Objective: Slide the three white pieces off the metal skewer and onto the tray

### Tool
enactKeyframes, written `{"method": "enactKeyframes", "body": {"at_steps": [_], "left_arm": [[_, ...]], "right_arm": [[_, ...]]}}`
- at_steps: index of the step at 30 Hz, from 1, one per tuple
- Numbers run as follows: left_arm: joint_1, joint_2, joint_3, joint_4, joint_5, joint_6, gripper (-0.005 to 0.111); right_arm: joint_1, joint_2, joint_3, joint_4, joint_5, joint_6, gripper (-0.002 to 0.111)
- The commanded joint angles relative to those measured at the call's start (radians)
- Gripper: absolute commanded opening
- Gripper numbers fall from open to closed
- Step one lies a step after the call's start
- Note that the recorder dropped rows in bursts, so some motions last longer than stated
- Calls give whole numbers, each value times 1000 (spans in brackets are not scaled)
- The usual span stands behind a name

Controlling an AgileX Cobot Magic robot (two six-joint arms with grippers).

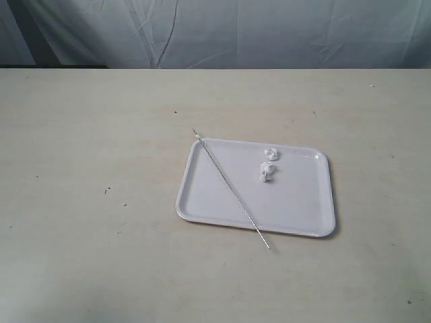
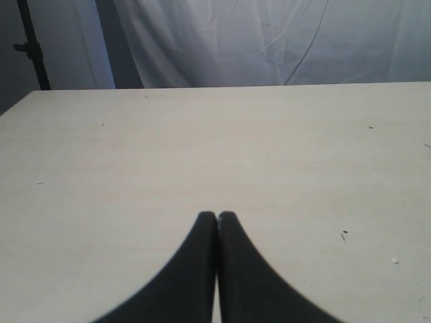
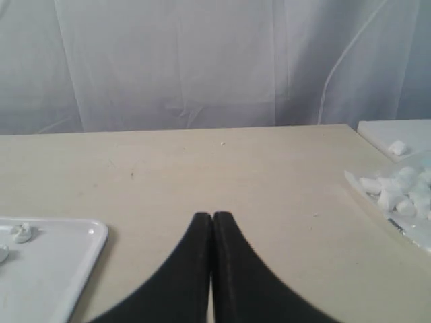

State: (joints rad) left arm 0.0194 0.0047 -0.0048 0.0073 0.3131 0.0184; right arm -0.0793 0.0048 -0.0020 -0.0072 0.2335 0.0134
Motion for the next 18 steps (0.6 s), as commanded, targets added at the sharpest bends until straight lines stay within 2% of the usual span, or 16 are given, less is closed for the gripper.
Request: {"method": "enactKeyframes", "body": {"at_steps": [1,8,12,18], "left_arm": [[-1,-5,5,4,1,-18,0],[-1,-5,5,9,21,-7,0],[-1,-5,5,9,21,0,0],[-1,-5,5,9,25,212,0]], "right_arm": [[0,-5,2,13,48,18,-1],[0,-5,2,22,49,18,-1],[41,-5,2,20,49,23,-1],[47,-5,2,16,49,32,-1]]}}
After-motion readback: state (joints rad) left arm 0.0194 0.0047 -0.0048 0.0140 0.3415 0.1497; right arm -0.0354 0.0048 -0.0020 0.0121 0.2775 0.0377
